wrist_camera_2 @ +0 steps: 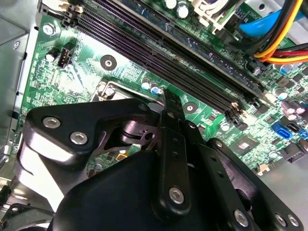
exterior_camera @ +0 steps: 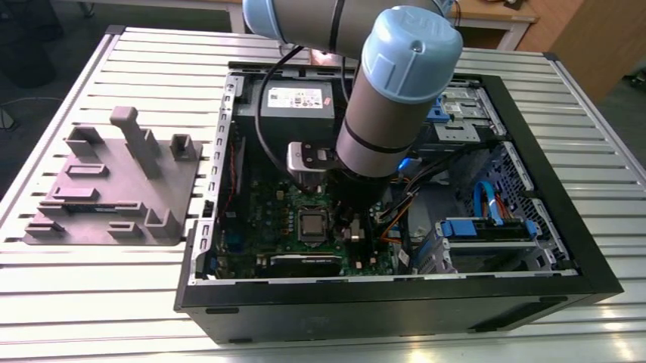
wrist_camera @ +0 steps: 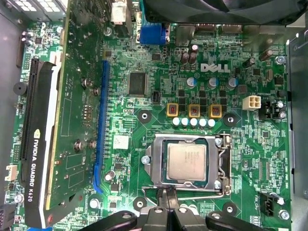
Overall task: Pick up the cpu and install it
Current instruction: 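Install the first cpu locking lever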
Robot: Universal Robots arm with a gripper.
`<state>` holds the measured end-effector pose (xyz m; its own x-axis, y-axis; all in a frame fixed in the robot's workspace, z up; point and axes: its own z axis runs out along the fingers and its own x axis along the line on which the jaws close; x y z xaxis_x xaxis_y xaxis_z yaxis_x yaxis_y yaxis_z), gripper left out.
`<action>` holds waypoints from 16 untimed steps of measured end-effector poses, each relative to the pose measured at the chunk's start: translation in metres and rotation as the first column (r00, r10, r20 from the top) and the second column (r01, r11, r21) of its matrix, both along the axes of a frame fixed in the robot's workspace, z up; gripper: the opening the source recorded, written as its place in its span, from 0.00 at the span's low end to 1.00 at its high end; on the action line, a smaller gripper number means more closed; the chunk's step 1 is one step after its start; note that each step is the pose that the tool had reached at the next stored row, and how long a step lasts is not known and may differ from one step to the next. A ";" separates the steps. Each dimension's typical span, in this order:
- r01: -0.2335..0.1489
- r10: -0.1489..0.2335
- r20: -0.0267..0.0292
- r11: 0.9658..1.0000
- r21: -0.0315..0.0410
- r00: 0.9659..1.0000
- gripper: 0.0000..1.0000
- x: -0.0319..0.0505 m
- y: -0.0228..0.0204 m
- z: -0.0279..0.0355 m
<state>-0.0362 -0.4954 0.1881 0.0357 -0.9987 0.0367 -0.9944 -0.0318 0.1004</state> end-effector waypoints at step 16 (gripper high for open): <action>0.000 0.000 0.011 1.000 0.001 1.000 0.10 -0.0053 -0.0001 0.0033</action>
<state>-0.0415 -0.4954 0.1914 0.0354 -0.9987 0.0360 -0.9955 -0.0321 0.0890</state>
